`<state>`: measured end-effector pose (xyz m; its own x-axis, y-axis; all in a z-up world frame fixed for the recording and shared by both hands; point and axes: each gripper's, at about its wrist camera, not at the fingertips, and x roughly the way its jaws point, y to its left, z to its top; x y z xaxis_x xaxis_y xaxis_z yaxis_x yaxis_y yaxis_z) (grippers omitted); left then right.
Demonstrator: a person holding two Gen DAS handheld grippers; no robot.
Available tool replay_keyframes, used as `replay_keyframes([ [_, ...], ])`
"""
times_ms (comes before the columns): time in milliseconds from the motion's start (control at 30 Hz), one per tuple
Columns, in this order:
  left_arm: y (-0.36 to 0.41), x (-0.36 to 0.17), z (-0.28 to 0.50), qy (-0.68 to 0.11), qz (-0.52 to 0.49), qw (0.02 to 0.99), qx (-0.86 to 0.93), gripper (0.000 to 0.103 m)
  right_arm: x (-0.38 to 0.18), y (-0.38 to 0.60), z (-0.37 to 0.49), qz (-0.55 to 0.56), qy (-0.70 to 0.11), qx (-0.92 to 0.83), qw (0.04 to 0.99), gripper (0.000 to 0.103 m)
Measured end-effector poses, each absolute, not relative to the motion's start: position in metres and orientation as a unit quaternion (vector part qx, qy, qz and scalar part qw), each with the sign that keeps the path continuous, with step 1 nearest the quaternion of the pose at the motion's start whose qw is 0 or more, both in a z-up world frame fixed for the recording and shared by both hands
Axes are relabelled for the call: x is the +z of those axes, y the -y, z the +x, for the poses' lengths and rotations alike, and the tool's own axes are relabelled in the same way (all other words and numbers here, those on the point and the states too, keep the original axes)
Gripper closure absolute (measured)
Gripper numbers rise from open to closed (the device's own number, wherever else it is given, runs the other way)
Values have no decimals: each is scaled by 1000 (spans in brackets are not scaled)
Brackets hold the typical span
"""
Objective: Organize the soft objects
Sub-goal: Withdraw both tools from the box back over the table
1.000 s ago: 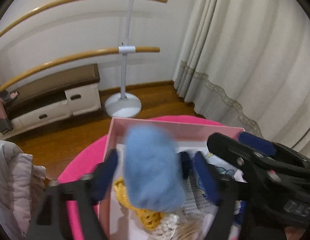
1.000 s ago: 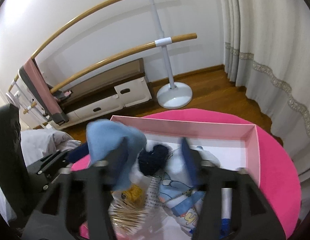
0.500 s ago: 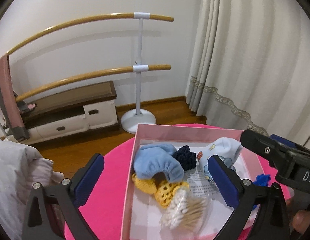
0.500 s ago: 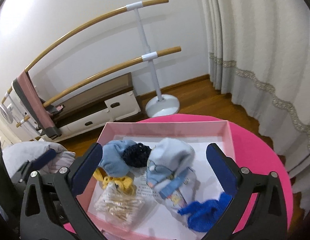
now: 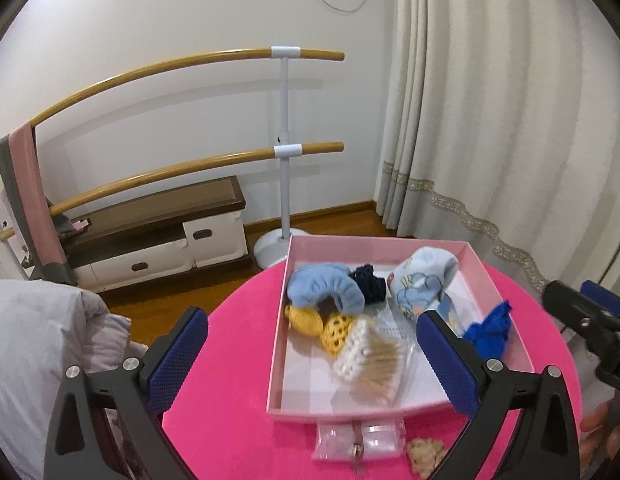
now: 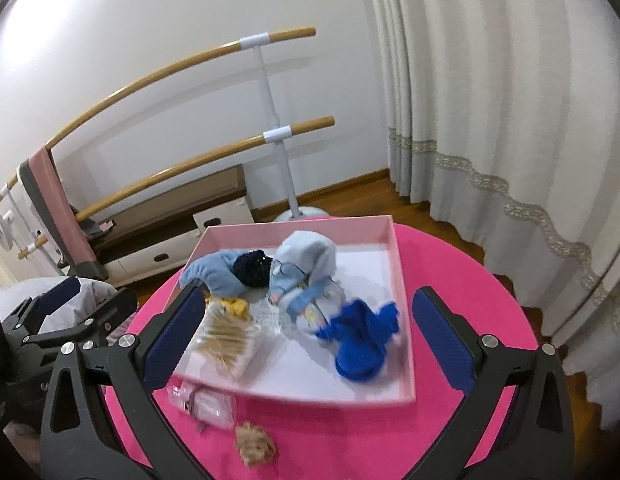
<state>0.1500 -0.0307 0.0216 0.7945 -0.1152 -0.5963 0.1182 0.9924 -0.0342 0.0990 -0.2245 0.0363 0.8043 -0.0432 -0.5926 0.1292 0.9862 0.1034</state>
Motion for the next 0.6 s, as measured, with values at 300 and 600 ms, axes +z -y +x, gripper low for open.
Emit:
replay_keyframes([
  [300,10,49,73,-302,4,951,-66,0,48,219,37,64,-280,-46,957,0],
  [600,-1,65,7,-291,-2,955,-64,0,47,199,-8,44,-269,-46,961,0],
])
